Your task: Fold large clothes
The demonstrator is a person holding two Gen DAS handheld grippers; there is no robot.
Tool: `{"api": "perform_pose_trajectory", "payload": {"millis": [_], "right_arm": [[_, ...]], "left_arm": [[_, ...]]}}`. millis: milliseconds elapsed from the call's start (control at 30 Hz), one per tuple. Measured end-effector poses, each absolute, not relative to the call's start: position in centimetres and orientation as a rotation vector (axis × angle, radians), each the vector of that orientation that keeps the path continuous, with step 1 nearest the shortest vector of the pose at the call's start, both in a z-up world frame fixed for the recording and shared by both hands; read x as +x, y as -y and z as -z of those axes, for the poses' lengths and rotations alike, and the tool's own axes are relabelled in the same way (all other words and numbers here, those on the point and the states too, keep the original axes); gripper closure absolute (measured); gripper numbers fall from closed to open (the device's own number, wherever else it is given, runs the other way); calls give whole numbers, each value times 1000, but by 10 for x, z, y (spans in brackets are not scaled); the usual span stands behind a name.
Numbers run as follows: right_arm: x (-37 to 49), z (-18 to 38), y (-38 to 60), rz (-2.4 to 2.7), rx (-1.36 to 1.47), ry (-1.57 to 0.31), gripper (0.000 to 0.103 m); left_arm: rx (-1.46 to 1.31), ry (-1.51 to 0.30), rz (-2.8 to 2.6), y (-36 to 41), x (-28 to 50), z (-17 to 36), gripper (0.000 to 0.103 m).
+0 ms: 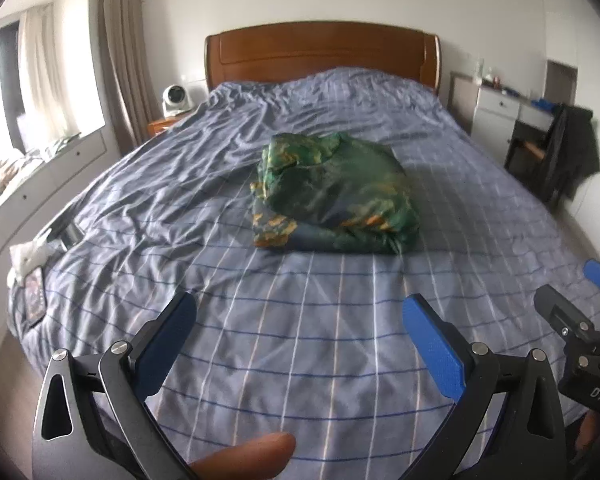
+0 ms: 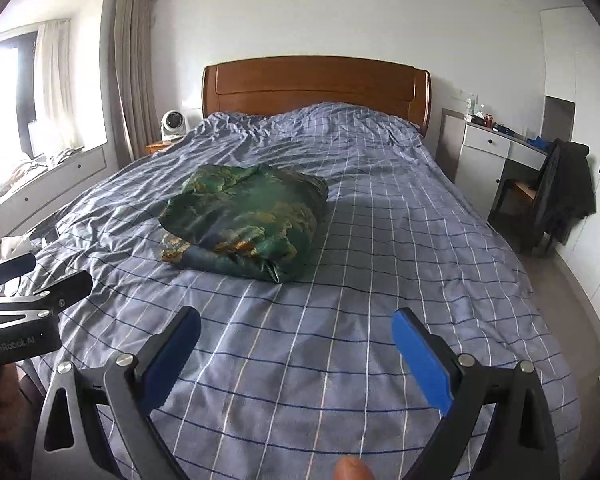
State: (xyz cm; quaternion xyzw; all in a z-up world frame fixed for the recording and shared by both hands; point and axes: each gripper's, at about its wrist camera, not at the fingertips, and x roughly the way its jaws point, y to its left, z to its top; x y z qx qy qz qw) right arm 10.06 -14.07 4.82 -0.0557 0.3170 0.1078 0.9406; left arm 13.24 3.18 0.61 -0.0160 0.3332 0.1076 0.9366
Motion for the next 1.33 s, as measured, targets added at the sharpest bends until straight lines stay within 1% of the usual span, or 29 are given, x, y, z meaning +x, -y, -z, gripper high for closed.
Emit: {"api": "perform_pose_trajectory", "payload": {"millis": [200, 400, 567, 800, 1167, 1333], "right_arm": [[102, -45, 140, -211, -117, -690, 5], [98, -50, 132, -219, -144, -680, 5], [92, -57, 125, -234, -161, -679, 5], [91, -68, 116, -216, -195, -665, 5], [91, -64, 117, -201, -211, -677, 5], [91, -63, 118, -199, -210, -678, 5]], "left_arm": [[-23, -665, -205, -26, 129, -9, 0], [-34, -693, -193, -30, 128, -9, 0], [-14, -691, -200, -28, 126, -14, 0], [-55, -684, -209, -38, 129, -21, 0], [-55, -700, -199, -34, 131, -12, 0], [-42, -667, -219, -33, 127, -16, 0]]}}
